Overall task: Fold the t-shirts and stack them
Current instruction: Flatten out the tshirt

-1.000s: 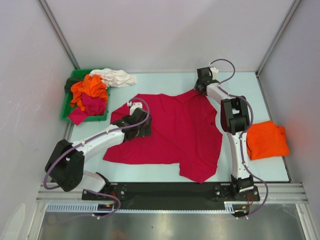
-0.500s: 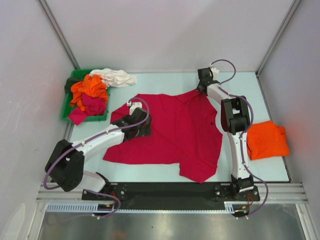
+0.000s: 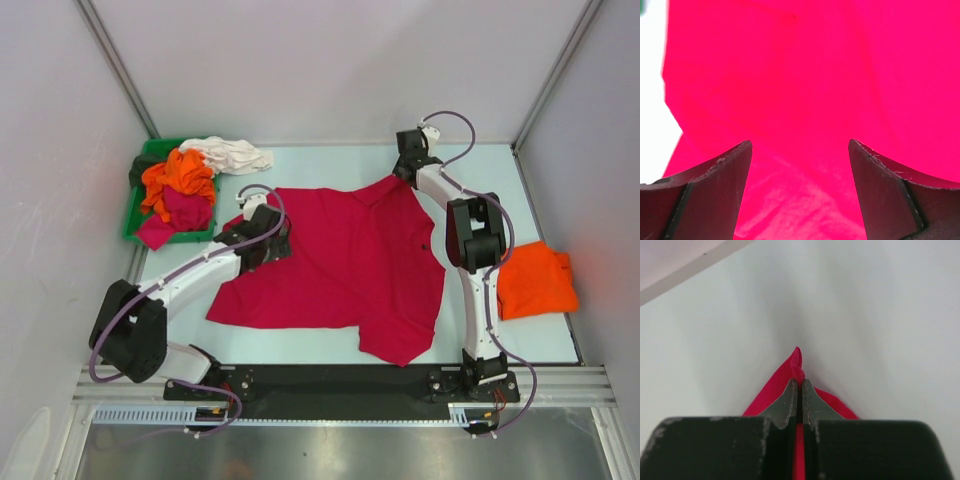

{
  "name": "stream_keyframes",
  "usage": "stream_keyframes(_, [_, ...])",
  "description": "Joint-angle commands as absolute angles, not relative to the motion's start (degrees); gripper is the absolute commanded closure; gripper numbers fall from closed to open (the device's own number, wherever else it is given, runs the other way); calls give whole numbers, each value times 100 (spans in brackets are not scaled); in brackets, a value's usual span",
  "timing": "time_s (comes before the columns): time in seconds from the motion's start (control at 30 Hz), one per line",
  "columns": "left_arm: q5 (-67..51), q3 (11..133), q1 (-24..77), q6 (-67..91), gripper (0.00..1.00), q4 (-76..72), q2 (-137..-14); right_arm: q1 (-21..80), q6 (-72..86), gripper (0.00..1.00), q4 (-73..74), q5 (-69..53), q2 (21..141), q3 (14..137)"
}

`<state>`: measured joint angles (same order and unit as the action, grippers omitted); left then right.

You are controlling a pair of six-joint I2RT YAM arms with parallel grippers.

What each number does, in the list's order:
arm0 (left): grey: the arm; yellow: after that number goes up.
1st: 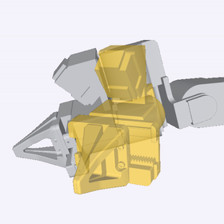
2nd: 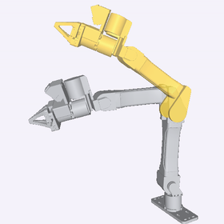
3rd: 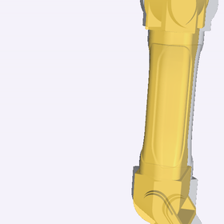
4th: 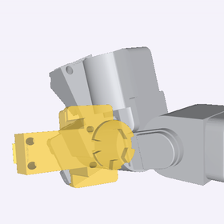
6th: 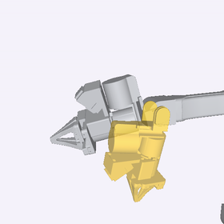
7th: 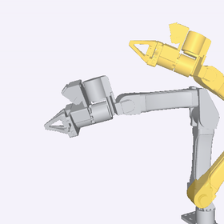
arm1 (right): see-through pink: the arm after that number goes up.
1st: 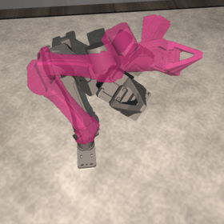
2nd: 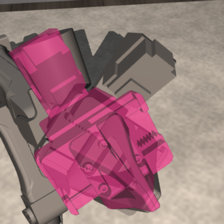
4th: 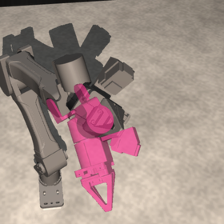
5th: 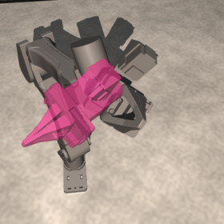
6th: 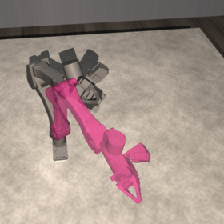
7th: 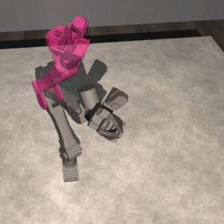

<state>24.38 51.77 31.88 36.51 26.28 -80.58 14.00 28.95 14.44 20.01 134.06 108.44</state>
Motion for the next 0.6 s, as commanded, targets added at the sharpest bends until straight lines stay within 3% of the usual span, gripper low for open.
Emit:
stream_keyframes(0.0, [2750, 5546, 3076, 3832, 16, 2479, -7972, 1354, 2786, 100, 1301, 1881, 12964, 10960])
stream_keyframes(0.33, [2673, 5862, 2172, 4043, 17, 2101, -8805, 1388, 2918, 100, 1283, 1652, 12990, 11056])
stream_keyframes(0.57, [2487, 6652, 1776, 4149, 25, 1934, -9868, 1406, 2909, 100, 1292, 1644, 12946, 11048])
